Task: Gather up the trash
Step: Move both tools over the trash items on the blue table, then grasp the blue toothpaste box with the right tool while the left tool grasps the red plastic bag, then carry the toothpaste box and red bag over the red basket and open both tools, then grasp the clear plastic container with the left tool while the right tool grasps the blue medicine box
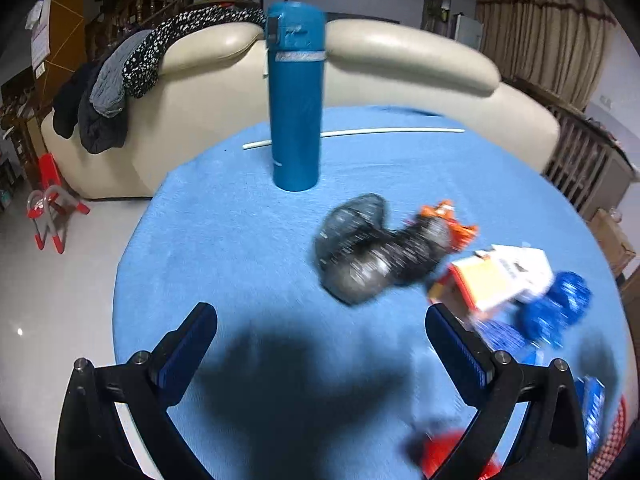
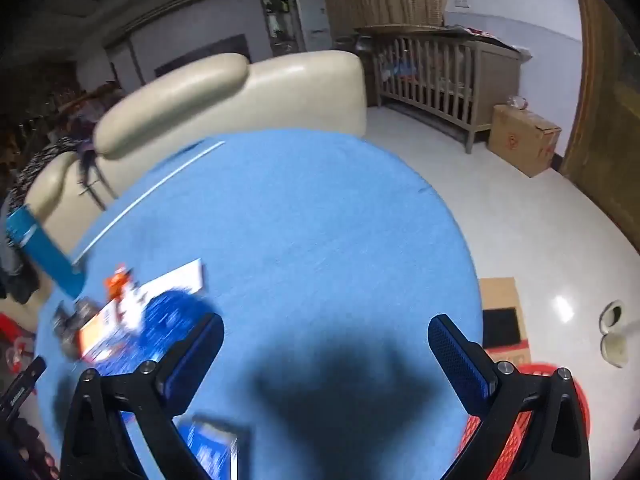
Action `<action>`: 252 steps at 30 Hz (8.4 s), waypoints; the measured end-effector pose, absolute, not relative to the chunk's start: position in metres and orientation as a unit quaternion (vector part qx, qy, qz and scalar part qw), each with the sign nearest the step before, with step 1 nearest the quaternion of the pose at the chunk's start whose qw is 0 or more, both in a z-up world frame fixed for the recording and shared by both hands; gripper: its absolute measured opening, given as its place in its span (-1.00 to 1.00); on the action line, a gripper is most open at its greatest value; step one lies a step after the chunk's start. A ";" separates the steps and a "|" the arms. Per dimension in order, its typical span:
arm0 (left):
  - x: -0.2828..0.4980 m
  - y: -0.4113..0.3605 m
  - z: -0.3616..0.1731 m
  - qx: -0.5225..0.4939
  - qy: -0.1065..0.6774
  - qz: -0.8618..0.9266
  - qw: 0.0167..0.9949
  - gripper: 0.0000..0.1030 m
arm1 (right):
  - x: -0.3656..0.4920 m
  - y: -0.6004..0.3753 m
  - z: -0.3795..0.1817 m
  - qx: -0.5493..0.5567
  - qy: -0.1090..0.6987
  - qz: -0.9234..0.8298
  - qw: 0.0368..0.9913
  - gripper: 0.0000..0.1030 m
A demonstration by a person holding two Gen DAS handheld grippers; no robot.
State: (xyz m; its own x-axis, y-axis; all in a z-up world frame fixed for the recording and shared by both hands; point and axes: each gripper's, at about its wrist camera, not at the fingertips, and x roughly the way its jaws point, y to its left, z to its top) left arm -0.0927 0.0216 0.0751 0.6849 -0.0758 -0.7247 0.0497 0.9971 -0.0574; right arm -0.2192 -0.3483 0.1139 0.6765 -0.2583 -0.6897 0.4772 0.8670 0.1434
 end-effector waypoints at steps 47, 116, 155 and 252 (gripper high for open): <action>-0.211 0.001 0.110 0.012 0.363 -0.080 0.928 1.00 | -0.318 -0.242 0.079 0.163 0.340 -0.145 0.915 1.00; -0.182 -0.037 0.046 0.010 0.441 -0.093 0.893 1.00 | -0.225 -0.237 0.020 0.152 0.412 -0.095 0.893 0.17; -0.241 -0.149 0.097 0.107 0.363 -0.199 0.904 0.12 | -0.361 -0.351 0.055 0.279 0.287 -0.139 0.906 0.17; -0.180 -0.060 0.079 0.017 0.395 -0.128 0.909 0.66 | -0.331 -0.343 0.049 0.223 0.358 -0.183 0.888 0.63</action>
